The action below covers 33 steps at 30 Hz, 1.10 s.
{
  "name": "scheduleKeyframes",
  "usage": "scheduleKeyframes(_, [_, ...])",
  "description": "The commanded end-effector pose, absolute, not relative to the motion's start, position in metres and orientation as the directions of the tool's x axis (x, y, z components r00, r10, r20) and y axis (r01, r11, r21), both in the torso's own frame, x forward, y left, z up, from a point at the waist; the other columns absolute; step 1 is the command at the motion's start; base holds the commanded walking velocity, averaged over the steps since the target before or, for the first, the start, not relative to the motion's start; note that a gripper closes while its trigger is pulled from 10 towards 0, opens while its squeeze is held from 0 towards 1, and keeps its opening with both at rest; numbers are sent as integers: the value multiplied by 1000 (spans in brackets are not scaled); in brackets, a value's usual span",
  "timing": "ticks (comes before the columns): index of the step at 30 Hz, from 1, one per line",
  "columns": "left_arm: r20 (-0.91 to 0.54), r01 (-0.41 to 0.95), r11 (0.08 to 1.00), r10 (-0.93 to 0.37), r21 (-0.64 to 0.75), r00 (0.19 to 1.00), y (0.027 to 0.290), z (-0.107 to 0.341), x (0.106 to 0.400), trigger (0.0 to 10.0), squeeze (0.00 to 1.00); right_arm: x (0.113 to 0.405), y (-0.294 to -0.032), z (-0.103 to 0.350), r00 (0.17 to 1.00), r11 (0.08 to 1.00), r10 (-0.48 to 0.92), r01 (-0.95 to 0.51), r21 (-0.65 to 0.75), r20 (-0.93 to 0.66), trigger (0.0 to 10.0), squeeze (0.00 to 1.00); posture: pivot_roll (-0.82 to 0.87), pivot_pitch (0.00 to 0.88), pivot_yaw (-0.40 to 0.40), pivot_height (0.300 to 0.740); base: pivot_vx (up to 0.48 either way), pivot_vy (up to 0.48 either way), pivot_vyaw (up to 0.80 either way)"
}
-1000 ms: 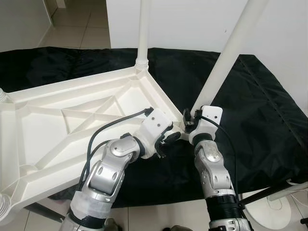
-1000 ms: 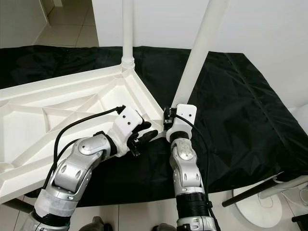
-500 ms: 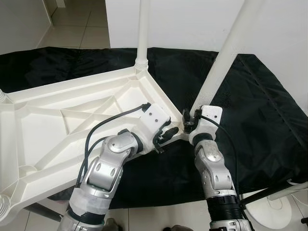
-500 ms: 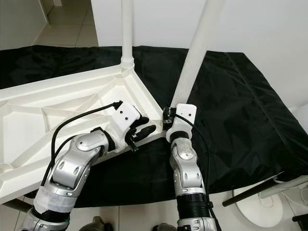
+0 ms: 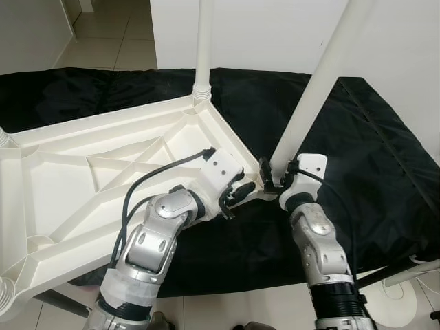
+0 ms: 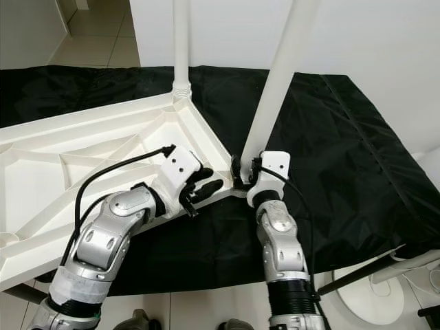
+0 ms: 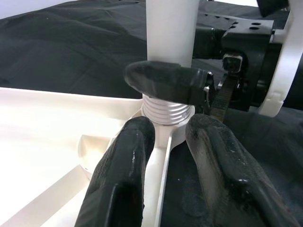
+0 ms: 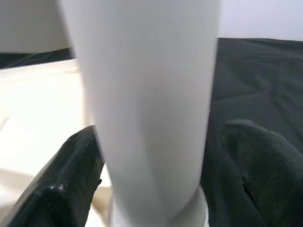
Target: Building children table
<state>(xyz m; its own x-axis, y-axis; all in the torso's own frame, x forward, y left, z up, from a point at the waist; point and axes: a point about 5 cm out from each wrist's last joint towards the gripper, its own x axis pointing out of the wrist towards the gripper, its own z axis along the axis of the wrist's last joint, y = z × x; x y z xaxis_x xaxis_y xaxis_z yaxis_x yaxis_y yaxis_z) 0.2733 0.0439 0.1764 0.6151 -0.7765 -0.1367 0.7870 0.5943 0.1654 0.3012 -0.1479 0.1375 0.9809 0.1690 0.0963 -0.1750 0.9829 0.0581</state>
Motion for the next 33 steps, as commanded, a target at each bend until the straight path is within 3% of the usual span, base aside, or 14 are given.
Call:
scheduleKeyframes(1, [-125, 722, 668, -712, 180, 691, 45, 176, 277, 10000, 0, 300, -148, 132, 979, 979, 186, -192, 70, 85, 10000, 0, -49, 0, -17, 740, 0, 0, 0])
scheduleKeyframes(4, [-118, 722, 665, -715, 191, 689, 43, 179, 280, 10000, 0, 308, -160, 131, 927, 930, 368, -368, -11, 77, 10000, 0, -50, 0, 5, 740, 0, 0, 0])
scheduleKeyframes(6, [-118, 722, 665, -715, 191, 689, 43, 179, 280, 10000, 0, 308, -160, 131, 927, 930, 368, -368, -11, 77, 10000, 0, -50, 0, 5, 740, 0, 0, 0])
scheduleKeyframes(8, [-117, 729, 655, -723, 199, 681, 43, 180, 281, 10000, 0, 313, -164, 132, 867, 868, 495, -491, -70, 54, 10000, 0, -56, 0, 9, 740, 0, 0, 0])
scheduleKeyframes(26, [-114, 736, 646, -731, 202, 673, 38, 182, 283, 10000, 0, 338, -163, 134, 779, 768, 627, -621, -154, -12, 10000, 0, -59, 0, 19, 740, 0, 0, 0])
scheduleKeyframes(27, [-114, 738, 644, -732, 202, 671, 38, 182, 283, 10000, 0, 340, -163, 132, 774, 762, 633, -628, -156, -21, 6039, 0, -59, 0, 17, 740, 0, 0, 0])
scheduleKeyframes(28, [-114, 739, 643, -734, 202, 670, 37, 182, 283, 10000, 0, 340, -163, 130, 771, 759, 635, -632, -157, -33, 4510, 0, -59, 0, 15, 740, 0, 0, 0])
scheduleKeyframes(29, [-114, 740, 642, -735, 202, 669, 37, 182, 283, 10000, 0, 340, -164, 128, 770, 757, 637, -635, -156, -44, 1255, 0, -59, 0, 15, 740, 0, 0, 0])
scheduleKeyframes(30, [-113, 740, 641, -735, 203, 668, 36, 182, 283, 10000, 0, 340, -165, 126, 769, 756, 638, -637, -153, -51, 0, 0, -60, 0, 14, 740, 0, 0, 0])
scheduleKeyframes(33, [-112, 740, 641, -736, 202, 668, 36, 182, 283, 10000, 0, 339, -166, 124, 769, 756, 637, -637, -148, -57, 0, 0, -60, 0, 14, 740, 0, 0, 0])
